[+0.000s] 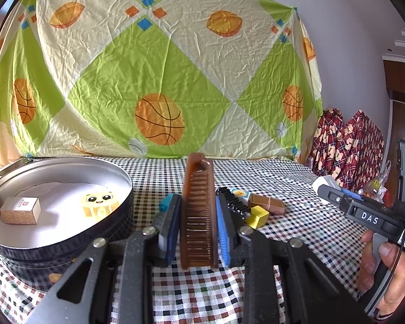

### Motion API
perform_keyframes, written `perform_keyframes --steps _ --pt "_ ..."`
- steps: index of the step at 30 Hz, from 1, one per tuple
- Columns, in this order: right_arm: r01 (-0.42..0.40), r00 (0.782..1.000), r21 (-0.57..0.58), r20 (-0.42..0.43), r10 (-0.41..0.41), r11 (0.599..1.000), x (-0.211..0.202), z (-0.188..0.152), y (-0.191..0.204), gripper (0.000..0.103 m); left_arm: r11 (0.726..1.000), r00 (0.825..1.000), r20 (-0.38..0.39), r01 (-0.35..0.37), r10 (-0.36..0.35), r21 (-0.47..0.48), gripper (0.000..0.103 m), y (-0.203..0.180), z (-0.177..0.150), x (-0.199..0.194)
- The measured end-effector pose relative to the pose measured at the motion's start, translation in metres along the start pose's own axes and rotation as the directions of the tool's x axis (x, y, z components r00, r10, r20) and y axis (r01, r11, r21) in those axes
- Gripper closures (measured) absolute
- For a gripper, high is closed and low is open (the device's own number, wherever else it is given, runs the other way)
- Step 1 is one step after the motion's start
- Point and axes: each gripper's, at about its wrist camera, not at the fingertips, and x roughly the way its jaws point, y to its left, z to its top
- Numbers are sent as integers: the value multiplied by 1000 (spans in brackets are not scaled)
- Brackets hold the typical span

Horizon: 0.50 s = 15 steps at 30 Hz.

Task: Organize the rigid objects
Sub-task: 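Carry the comb and soap toward the cookie tin with both grippers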

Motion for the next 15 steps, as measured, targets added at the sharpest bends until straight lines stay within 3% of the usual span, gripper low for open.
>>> perform_keyframes --steps 10,15 --pt "11 993 -4 120 -10 1000 -20 -3 2 37 1000 999 35 -26 26 -1 79 4 0 -8" --pt "27 993 16 116 -28 1000 -19 -3 4 37 999 998 45 -43 42 11 79 7 -2 -13"
